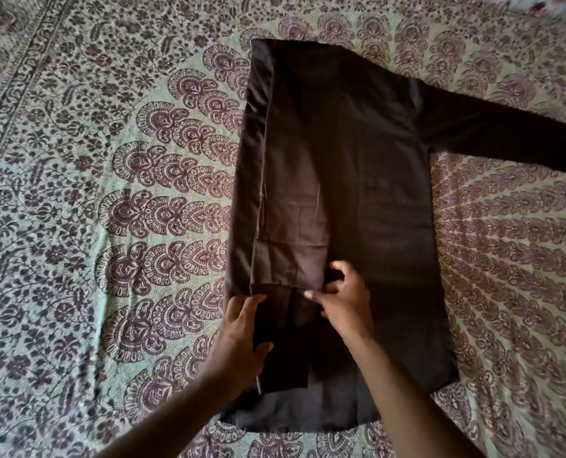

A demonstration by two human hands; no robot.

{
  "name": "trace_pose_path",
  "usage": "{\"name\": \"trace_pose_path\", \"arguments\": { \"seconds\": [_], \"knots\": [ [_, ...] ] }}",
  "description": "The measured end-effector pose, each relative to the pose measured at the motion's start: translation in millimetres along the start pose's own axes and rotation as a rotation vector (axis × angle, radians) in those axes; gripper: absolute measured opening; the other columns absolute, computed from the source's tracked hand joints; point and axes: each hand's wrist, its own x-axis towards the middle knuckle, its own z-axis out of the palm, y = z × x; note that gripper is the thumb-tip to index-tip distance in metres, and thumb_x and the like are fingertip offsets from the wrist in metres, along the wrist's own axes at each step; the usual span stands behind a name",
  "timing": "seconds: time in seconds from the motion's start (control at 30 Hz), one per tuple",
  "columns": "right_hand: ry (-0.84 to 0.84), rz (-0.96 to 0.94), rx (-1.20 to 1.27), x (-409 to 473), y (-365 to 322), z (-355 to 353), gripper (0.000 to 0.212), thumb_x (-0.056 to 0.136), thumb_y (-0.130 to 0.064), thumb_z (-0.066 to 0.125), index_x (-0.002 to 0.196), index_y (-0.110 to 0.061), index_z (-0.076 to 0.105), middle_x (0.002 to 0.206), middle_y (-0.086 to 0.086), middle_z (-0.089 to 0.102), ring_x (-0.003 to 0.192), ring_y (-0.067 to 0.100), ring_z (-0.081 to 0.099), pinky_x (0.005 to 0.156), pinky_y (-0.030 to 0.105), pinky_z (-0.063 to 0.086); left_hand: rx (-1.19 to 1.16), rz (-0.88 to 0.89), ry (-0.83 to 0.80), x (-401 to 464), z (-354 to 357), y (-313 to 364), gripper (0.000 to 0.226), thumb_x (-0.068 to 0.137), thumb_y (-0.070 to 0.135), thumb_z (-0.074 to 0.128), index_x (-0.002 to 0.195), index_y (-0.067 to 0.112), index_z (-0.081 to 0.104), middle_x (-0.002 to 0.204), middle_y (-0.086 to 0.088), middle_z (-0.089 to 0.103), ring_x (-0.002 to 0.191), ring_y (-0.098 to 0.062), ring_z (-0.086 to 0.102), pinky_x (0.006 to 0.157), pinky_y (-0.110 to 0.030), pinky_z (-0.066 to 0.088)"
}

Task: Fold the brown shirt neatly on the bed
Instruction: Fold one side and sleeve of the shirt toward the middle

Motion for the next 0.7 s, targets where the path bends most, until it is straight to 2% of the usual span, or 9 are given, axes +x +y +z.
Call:
{"name": "trace_pose_path", "arguments": {
  "seconds": [0.07,0.13,0.2,0.3,0.37,0.47,0.57,0.63,0.7],
  "knots": [
    [-0.001,-0.051,-0.080,-2,-1,-5,0.072,0.071,-0.018,0.094,0.134,-0.025,0.058,0.079,-0.005,0.068,0.074,0.008,0.068,0.076,0.031,0.062,0.021,0.021,0.019,-1,7,-3,0.084,0.075,0.004,0.084,0.148,0.013,0.045,0.134,-0.006,0.043,0.113,-0.016,0.046,0.099,-0.027,0.046],
    [-0.006,-0.109,-0.182,-3,-5,-10,0.072,0.073,-0.018,0.093,0.135,-0.022,0.057,0.073,-0.009,0.062,0.067,-0.001,0.060,0.063,0.006,0.048,0.055,0.020,0.014,-2,11,-6,0.082,0.073,0.002,0.083,0.146,0.014,0.046,0.131,-0.007,0.041,0.111,-0.021,0.050,0.097,-0.032,0.051],
    [-0.040,-0.138,-0.254,-6,-9,-12,0.074,0.073,-0.019,0.093,0.137,-0.022,0.056,0.071,-0.010,0.060,0.066,-0.004,0.056,0.059,0.003,0.042,0.080,-0.016,-0.012,-1,14,-8,0.085,0.072,0.004,0.083,0.144,0.020,0.042,0.132,-0.006,0.037,0.110,-0.024,0.052,0.096,-0.037,0.056],
    [-0.038,-0.213,-0.378,-7,-12,-13,0.081,0.072,-0.032,0.093,0.140,-0.023,0.050,0.093,-0.006,0.064,0.087,0.008,0.062,0.071,0.015,0.047,0.201,-0.098,-0.011,1,8,2,0.093,0.073,0.027,0.085,0.148,0.033,0.030,0.146,-0.010,0.027,0.117,-0.037,0.056,0.087,-0.047,0.060],
    [0.056,-0.358,-0.537,-3,-9,-13,0.076,0.074,-0.040,0.089,0.138,-0.023,0.050,0.118,0.002,0.055,0.112,0.022,0.054,0.082,0.036,0.054,0.397,-0.095,0.122,8,-3,12,0.077,0.076,0.046,0.078,0.142,0.029,0.042,0.135,-0.011,0.035,0.113,-0.035,0.053,0.081,-0.047,0.058],
    [0.216,-0.810,-0.594,16,-8,-12,0.042,0.079,-0.029,0.082,0.114,-0.014,0.063,0.116,0.009,0.052,0.104,0.032,0.053,0.078,0.045,0.054,0.382,0.027,0.291,46,-31,33,0.060,0.079,0.038,0.074,0.133,0.028,0.052,0.132,-0.011,0.042,0.117,-0.032,0.046,0.093,-0.048,0.049],
    [0.219,-1.109,-0.658,47,-16,-1,0.022,0.083,-0.017,0.075,0.103,-0.008,0.069,0.116,0.012,0.060,0.101,0.034,0.059,0.076,0.043,0.053,0.441,0.115,0.161,110,-59,45,0.098,0.072,0.049,0.082,0.154,0.034,0.030,0.159,-0.002,0.019,0.144,-0.031,0.023,0.114,-0.054,0.030],
    [0.165,-1.186,-0.732,71,-29,5,0.026,0.082,-0.009,0.070,0.108,-0.008,0.072,0.125,0.011,0.064,0.112,0.032,0.063,0.080,0.044,0.054,0.589,0.089,0.017,148,-72,44,0.143,0.058,0.065,0.086,0.162,0.036,-0.007,0.169,0.006,-0.018,0.157,-0.024,-0.012,0.122,-0.063,0.010],
    [0.096,-1.196,-0.839,95,-44,6,0.041,0.083,-0.009,0.066,0.124,-0.009,0.069,0.139,0.010,0.060,0.127,0.029,0.058,0.090,0.044,0.052,0.686,0.042,-0.069,168,-77,36,0.163,0.046,0.077,0.085,0.157,0.037,-0.028,0.163,0.009,-0.039,0.155,-0.024,-0.029,0.120,-0.069,-0.001]
  ]
}}
